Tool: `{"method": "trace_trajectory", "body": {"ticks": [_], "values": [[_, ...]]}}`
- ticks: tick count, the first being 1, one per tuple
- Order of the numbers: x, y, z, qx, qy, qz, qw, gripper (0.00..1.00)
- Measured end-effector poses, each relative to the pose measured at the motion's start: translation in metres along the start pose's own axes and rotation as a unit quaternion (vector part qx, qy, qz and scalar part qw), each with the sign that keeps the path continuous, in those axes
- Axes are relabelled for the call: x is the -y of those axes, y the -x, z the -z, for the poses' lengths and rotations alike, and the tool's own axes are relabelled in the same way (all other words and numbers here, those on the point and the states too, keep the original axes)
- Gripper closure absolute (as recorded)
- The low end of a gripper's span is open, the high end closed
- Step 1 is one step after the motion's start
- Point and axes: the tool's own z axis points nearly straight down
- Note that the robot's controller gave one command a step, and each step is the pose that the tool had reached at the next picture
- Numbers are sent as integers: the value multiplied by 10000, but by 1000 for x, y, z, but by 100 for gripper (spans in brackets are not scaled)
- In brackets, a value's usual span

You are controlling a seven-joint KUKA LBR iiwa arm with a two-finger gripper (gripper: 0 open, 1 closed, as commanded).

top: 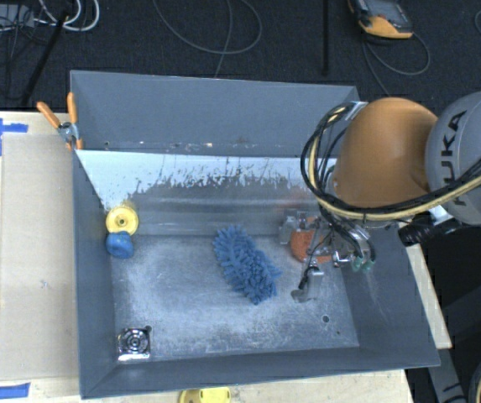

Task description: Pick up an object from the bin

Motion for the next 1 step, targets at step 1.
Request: {"method": "trace_trajectory", "body": {"ticks": [1], "values": [[0, 1, 4, 38, 0, 0, 10000, 0]]}}
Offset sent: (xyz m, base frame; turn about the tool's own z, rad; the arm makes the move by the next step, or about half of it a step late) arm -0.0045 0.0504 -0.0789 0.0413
